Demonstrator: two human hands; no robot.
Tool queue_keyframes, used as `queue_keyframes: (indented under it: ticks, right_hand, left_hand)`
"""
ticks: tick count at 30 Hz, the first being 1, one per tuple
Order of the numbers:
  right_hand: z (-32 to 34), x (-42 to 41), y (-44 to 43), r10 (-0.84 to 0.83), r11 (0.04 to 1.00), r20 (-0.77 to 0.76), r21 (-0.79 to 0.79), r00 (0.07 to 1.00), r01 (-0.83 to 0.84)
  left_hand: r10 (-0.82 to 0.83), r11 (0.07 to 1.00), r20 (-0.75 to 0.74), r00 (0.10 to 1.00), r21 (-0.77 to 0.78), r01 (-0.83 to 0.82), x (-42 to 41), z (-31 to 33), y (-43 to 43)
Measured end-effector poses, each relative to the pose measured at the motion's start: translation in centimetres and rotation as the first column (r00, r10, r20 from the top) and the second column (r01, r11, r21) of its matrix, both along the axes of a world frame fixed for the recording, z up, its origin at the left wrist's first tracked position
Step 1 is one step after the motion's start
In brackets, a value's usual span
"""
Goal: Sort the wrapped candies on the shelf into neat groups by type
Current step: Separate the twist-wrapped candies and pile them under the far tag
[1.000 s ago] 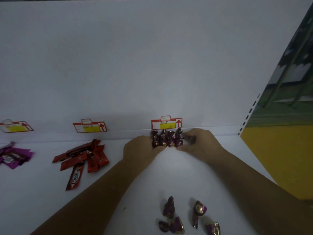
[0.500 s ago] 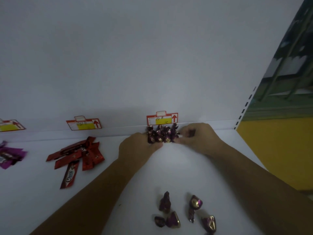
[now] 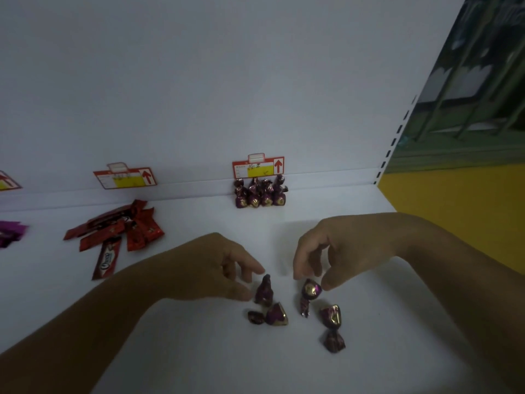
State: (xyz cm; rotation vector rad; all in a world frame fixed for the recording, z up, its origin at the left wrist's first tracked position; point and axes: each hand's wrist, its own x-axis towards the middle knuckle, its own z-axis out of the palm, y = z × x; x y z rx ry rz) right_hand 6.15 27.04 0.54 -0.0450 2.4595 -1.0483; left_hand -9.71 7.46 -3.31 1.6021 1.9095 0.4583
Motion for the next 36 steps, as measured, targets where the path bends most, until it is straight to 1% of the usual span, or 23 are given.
queue_keyframes:
  ticks: [2, 3, 11, 13, 15, 16, 17, 19, 20, 22, 24, 27, 30, 33, 35, 36]
  right_hand:
    - [-0.3, 0.1, -0.5, -0.022, 1.000, -0.008, 0.014, 1.000, 0.022]
    - [-0.4, 0.1, -0.7, -0.029, 0.999, -0.006, 0.017, 1.000, 0.030]
    - [-1.1, -0.1, -0.6, -0.019, 1.000, -0.013, 0.008, 1.000, 0.019]
    - [-1.4, -0.2, -0.3, -0.056, 0.997, -0.037, -0.053, 0.998, 0.054]
    - [-1.8, -0.6, 0.1, -0.170, 0.982, -0.121, -0.106, 0.978, 0.157]
    - [-2.2, -1.0, 0.4, -0.265, 0.962, -0.187, -0.119, 0.946, 0.246]
    - [-2.6, -1.5, 0.6, -0.375, 0.926, -0.252, -0.133, 0.892, 0.352]
    - [-3.4, -2.8, 0.8, -0.551, 0.831, -0.349, -0.151, 0.758, 0.535]
    - [-3.9, -3.6, 0.7, -0.601, 0.793, -0.368, -0.166, 0.709, 0.586]
    - [-4.7, -5.3, 0.0, -0.659, 0.748, -0.374, -0.231, 0.653, 0.622]
    - [-5.4, -6.8, -0.5, -0.668, 0.735, -0.420, -0.245, 0.614, 0.632]
    - [-6.3, -7.9, -0.7, -0.623, 0.736, -0.503, -0.119, 0.598, 0.666]
    - [-7.0, -7.5, -0.8, -0.604, 0.715, -0.559, -0.066, 0.568, 0.696]
    - [-7.3, -7.4, -1.1, -0.512, 0.735, -0.640, 0.019, 0.573, 0.678]
    - [-7.2, -7.6, -1.2, -0.462, 0.732, -0.662, 0.091, 0.590, 0.675]
    - [-7.2, -7.7, -1.2, -0.461, 0.727, -0.663, 0.099, 0.590, 0.679]
  left_hand:
    - [-0.031, 0.999, -0.075, 0.997, -0.020, 0.029, 0.3, -0.2, 0.2]
    - [-0.029, 0.999, -0.084, 0.996, -0.017, 0.027, 0.5, -0.3, 0.3]
    - [0.022, 0.999, -0.039, 0.999, 0.041, -0.021, 1.1, -0.9, 0.4]
    - [0.055, 0.996, -0.044, 0.998, 0.067, -0.052, 1.0, -0.8, 0.4]
    - [0.135, 0.984, -0.069, 0.988, 0.129, -0.125, 0.3, -1.0, 0.3]
    - [0.209, 0.965, -0.082, 0.975, 0.177, -0.192, -0.3, -1.2, 0.3]
    - [0.304, 0.933, -0.098, 0.947, 0.229, -0.276, -0.9, -1.4, 0.3]
    - [0.480, 0.849, -0.137, 0.866, 0.320, -0.420, -2.3, -2.0, 0.7]
    - [0.532, 0.819, -0.153, 0.833, 0.343, -0.460, -2.8, -2.4, 1.2]
    - [0.583, 0.785, -0.165, 0.795, 0.366, -0.500, -3.5, -2.9, 2.3]
    - [0.618, 0.755, -0.142, 0.773, 0.383, -0.533, -3.8, -3.2, 3.4]
    - [0.646, 0.725, -0.099, 0.757, 0.393, -0.566, -4.2, -3.3, 4.3]
    - [0.678, 0.685, -0.072, 0.732, 0.423, -0.593, -4.3, -3.6, 4.4]
    - [0.711, 0.628, -0.024, 0.703, 0.473, -0.618, -4.2, -4.2, 4.4]
    - [0.716, 0.617, -0.010, 0.698, 0.478, -0.626, -4.2, -4.3, 4.4]
    - [0.715, 0.616, -0.005, 0.699, 0.477, -0.627, -4.2, -4.3, 4.5]
